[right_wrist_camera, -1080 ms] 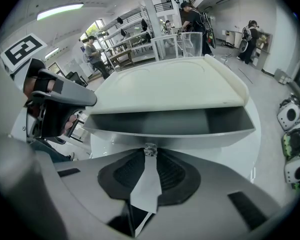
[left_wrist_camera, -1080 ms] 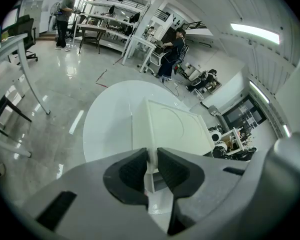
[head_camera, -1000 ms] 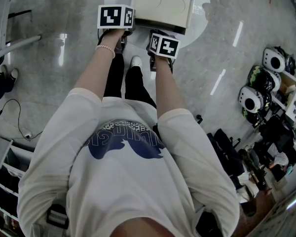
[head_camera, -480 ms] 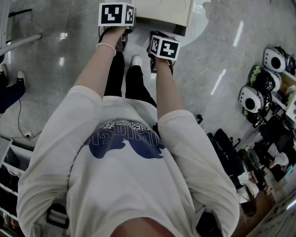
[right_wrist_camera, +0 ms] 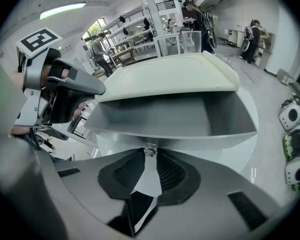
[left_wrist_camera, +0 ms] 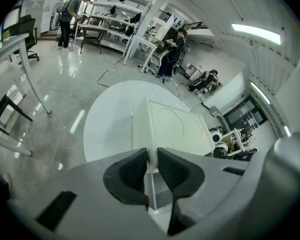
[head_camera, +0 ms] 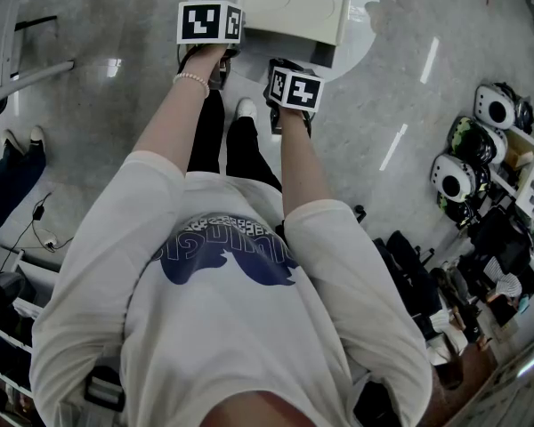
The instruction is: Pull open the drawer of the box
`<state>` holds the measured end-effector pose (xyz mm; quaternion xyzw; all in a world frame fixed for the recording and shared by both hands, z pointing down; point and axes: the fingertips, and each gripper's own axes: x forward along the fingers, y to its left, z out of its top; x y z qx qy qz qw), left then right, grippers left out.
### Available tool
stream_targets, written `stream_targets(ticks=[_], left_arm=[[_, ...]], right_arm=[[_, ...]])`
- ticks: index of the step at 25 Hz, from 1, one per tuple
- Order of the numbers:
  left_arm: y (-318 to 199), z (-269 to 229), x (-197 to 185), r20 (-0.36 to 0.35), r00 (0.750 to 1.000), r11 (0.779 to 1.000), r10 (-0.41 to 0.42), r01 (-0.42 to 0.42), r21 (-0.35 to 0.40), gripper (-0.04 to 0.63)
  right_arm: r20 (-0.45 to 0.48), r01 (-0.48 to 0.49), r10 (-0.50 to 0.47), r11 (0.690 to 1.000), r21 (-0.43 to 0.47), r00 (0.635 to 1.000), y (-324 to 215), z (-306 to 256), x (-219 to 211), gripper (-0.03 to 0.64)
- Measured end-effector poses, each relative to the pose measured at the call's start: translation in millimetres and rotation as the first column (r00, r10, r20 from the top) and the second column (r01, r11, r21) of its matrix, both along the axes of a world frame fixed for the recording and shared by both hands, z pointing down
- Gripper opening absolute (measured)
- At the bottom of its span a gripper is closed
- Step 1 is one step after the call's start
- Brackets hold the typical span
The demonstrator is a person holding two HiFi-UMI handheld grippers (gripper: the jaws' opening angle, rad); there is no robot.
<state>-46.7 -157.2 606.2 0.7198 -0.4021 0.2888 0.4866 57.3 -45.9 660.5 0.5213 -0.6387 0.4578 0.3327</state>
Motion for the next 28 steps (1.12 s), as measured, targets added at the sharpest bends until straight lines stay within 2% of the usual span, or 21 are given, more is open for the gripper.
stream_targets(ticks=[28], left_arm=[[-1.7,-3.5,-2.3,-0.001,1.000,1.000,-0.019,0.019,-0.002,0.069]], right_arm=[[0.013,0.018,-0.018,1.000,-0.014,1.000,23.2,-3.6,-5.9,0.069]])
